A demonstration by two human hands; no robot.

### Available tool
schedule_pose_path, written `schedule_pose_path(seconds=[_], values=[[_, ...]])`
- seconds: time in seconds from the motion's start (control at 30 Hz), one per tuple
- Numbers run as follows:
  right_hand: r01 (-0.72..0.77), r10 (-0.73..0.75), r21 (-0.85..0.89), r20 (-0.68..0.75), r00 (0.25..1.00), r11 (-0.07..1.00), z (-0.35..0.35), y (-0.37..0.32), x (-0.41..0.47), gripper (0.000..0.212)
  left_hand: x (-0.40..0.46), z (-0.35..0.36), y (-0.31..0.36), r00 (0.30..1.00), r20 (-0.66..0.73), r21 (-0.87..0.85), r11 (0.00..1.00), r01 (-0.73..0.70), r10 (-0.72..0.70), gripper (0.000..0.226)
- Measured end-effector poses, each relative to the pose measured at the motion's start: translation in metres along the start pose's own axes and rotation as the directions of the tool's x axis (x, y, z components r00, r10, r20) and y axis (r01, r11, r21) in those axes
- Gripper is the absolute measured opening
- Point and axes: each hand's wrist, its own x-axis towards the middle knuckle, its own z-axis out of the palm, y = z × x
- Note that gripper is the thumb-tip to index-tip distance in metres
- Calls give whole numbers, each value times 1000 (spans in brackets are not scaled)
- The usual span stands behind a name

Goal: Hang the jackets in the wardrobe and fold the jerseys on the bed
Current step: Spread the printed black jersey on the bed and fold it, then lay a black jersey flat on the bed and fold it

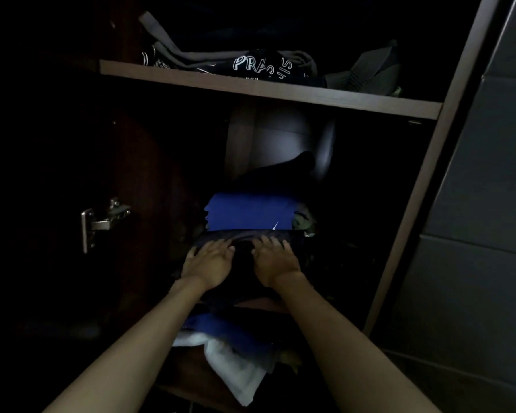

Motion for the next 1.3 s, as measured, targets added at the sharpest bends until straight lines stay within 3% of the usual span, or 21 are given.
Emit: schedule_pose_path(seconds=[0.1,0.2,0.33,0.5,0.6,0.73,0.83,0.93,1.1,1.3], values=[[-28,26,24,57,998,999,-5,2,3,53,-4,-10,1,998,35,22,999,47,-47,57],[16,-18,29,50,999,999,-19,-12,-4,57,-24,-17,0,995,-59,-38,996,76,-78,55],[247,-239,92,-92,967,965,-27,-41,-36,52,-79,-20,-5,946,-282,-157,981,117,-158,48],[540,-515,186,-167,841,821,-25,-77,-96,41,-186,-17,-3,811,-501,-193,952,236,-302,45],[708,-696,173,-136,705,684,-10,-95,-137,36,-265,-6,4,744,-538,-172,915,364,-397,45],[818,-833,288,-103,544,498,-2,-123,-201,35,-371,14,19,629,-565,-168,820,547,-535,44],[886,-921,329,-104,376,325,-7,-153,-265,36,-459,22,37,512,-599,-189,731,656,-615,42],[943,-971,319,-181,154,90,-19,-187,-340,34,-551,25,62,395,-637,-204,638,742,-662,45],[924,-958,295,-220,-183,-245,-39,-256,-482,30,-702,41,103,103,-685,-273,385,882,-721,41],[795,-843,295,-80,-532,-530,-31,-326,-691,38,-898,100,157,-296,-575,-456,-2,890,-762,41]])
